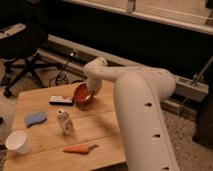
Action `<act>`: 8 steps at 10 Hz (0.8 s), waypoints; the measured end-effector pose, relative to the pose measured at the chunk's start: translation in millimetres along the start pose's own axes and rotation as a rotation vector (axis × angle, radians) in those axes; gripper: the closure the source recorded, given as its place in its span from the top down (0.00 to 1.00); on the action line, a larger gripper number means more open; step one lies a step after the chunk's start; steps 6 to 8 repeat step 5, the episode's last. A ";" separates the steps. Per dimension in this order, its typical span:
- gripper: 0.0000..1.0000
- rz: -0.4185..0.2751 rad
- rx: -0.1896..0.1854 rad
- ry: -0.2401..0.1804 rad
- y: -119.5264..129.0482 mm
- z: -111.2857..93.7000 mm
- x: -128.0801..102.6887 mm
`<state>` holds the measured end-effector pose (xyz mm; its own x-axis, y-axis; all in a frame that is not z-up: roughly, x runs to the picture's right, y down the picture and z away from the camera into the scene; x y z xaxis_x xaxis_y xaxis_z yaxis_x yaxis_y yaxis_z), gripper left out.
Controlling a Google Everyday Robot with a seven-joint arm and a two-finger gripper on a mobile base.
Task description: Pick up the ceramic bowl
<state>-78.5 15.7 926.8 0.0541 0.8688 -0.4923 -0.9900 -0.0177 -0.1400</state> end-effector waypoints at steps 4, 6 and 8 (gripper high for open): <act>0.00 0.040 -0.068 -0.014 -5.1 -35.8 13.4; 0.00 0.042 -0.100 -0.025 -4.2 -43.7 15.5; 0.00 0.042 -0.100 -0.025 -4.2 -43.7 15.5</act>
